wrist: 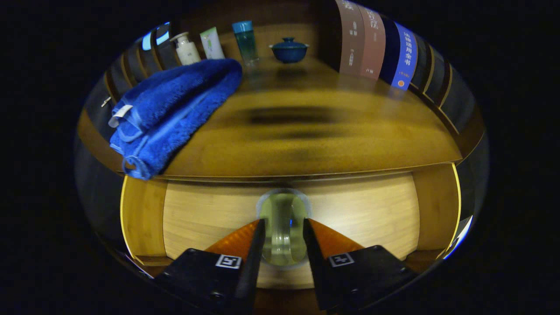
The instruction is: Pull open the drawer, take out the items inside it, and place them on the countertop above the cabinet.
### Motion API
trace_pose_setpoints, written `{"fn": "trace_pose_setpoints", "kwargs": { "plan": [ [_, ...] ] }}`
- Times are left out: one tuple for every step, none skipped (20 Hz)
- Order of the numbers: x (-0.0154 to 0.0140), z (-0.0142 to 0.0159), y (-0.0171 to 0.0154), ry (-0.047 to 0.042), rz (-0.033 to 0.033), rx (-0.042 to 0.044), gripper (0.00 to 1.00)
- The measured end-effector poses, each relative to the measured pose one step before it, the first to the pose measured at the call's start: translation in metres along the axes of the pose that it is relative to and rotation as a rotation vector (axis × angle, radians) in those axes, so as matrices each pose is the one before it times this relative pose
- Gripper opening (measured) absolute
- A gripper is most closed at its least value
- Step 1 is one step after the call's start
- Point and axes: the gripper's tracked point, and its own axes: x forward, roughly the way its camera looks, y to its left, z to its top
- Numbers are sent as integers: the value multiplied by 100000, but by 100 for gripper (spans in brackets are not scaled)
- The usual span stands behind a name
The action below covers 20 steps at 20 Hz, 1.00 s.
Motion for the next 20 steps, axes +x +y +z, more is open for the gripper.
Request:
{"fn": "trace_pose_setpoints", "kwargs": {
  "plan": [
    [47,124,118,572,752,631,45],
    [36,-148,-151,1014,-406,-521,35],
    [-152,64,31,894,197,-780,25],
    [200,-229,70,726,298,-763,25],
    [203,-13,90,577,395,-503,25],
    [-55,47,44,113,226,-328,25],
    [-47,-21,108,-326,291,-14,25],
    [-103,51,-52,-615,297,320,25],
    [-76,-66,51,-581,296,188,25],
    [-34,17,32,-622,483,-38,25],
    [-279,-90,-22,-546,364,-192,25],
    [-266,3,-83,-621,227,-76,25],
    [-96,-189,-133,-204,64,-207,25],
    [-272,-106,-111,-160,139,60,25],
    [-269,-39,47,-459,413,310,25],
    [-471,65,36,-1009,501,377,25],
    [-867,172,-69,-1933,414,440,25],
    [-931,216,71,-2492,456,227,25],
    [-1211,179,187,-2635,1005,205,25],
    [-1322,127,142,-2696,1024,106,25]
  ]
}}
